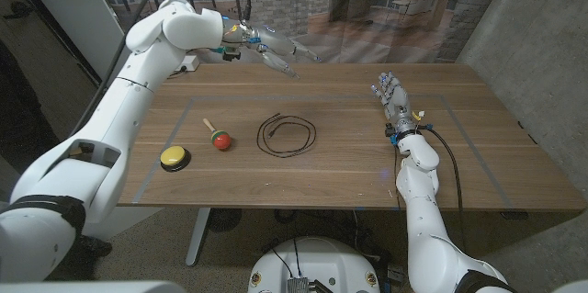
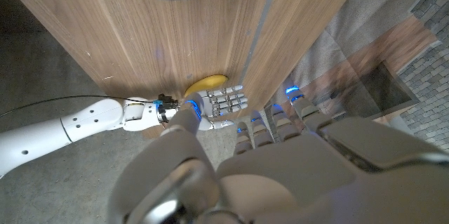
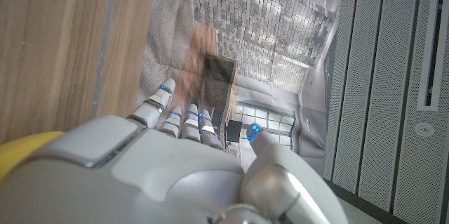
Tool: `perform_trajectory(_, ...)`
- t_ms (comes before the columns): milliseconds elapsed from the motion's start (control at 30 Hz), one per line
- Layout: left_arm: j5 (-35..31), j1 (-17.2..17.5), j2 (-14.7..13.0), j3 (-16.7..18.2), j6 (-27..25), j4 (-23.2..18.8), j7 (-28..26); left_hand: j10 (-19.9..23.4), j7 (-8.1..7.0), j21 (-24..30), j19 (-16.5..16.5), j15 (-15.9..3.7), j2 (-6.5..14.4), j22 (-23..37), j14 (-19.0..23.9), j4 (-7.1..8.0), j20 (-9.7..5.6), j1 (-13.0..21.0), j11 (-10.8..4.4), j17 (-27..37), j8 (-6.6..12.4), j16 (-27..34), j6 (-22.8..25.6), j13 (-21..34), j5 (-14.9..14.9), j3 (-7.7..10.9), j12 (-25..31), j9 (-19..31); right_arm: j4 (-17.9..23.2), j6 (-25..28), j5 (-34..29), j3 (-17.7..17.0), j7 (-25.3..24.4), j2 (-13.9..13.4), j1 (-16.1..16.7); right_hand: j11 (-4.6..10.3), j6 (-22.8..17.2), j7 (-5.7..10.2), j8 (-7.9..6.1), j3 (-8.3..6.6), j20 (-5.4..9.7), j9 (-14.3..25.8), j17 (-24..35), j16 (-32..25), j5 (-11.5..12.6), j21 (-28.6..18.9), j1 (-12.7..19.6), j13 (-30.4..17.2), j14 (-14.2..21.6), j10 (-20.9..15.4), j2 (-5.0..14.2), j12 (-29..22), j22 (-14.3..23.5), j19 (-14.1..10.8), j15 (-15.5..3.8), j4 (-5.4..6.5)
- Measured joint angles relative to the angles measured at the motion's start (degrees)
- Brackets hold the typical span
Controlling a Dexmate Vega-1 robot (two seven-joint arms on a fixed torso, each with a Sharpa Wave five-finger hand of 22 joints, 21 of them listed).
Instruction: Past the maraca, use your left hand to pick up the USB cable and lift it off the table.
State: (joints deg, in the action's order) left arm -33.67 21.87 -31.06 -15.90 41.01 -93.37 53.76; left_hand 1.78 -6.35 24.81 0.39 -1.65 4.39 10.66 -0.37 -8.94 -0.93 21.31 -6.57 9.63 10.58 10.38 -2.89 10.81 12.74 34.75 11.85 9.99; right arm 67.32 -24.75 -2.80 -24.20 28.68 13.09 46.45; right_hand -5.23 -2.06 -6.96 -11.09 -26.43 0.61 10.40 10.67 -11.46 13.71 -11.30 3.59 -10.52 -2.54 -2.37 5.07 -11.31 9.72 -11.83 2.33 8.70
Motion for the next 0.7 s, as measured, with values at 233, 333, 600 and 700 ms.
perform_trajectory(233, -1.47, -1.20, 0.43, -0.97, 1.91, 0.44, 0.25, -0.11, 0.00, -0.03, 1.44, -0.13, 0.37, 0.15, 0.69, -0.56, 1.88, 3.13, 0.11, 0.00, 0.00, 0.00, 0.00, 0.00, 1.06, -0.56, 0.00, 0.00, -0.31, -0.30, 0.00, 0.03, -0.18, 0.03, -0.11, 0.00, 0.00, 0.00, 0.00, 0.00, 0.00, 0.00, 0.00, 0.24, 0.00, 0.00, 0.00, 0.00, 0.00, 0.00, 0.00, 0.00, 0.00, 0.00, 0.00, 0.00)
perform_trajectory(333, -2.17, -1.71, 0.64, -1.43, 2.66, 0.67, 0.28, 0.04, -0.21, -0.03, 1.52, -0.43, 0.41, 0.16, 1.00, -0.56, 2.60, 3.90, -0.04, 0.00, 0.00, 0.00, -0.21, -0.01, 1.51, -0.56, 0.00, 0.00, -0.44, -0.42, 0.00, 0.03, -0.25, 0.04, -0.18, 0.00, -0.21, 0.22, 0.00, -0.20, 0.00, 0.00, 0.00, 0.23, 0.00, 0.00, 0.00, 0.00, 0.00, 0.01, 0.00, 0.00, 0.00, 0.00, 0.00, 0.01)
perform_trajectory(600, -3.62, -3.13, 1.29, -2.80, 4.47, 1.46, 0.43, 0.56, -0.51, -0.02, 1.53, -0.43, 0.29, 0.15, 1.00, -0.79, 3.21, 5.46, -0.10, 0.00, 0.00, 0.00, -0.51, -0.01, 1.91, -0.79, 0.00, 0.29, -0.74, -0.74, 0.13, -0.07, -0.37, 0.04, -0.28, -0.19, -0.42, 0.20, 0.00, -0.46, 0.00, 0.00, 0.00, 0.23, 0.00, 0.00, 0.00, 0.00, -0.01, -0.20, 0.00, 0.00, 0.00, 0.01, 0.00, 0.00)
perform_trajectory(700, -4.11, -3.62, 1.56, -3.30, 5.08, 1.84, 0.51, 0.41, -0.82, -0.02, 1.53, -0.43, 0.45, 0.15, 1.00, -0.79, 3.21, 6.03, -0.41, 0.13, 0.00, 0.00, -0.82, -0.01, 2.09, -0.79, 0.00, 0.29, -0.79, -0.80, 0.19, -0.14, -0.38, 0.01, -0.30, -0.19, -0.41, 0.20, 0.00, -0.46, 0.00, 0.00, 0.14, 0.23, 0.00, 0.00, 0.00, 0.00, -0.01, -0.19, 0.00, 0.00, 0.00, 0.01, 0.00, 0.00)
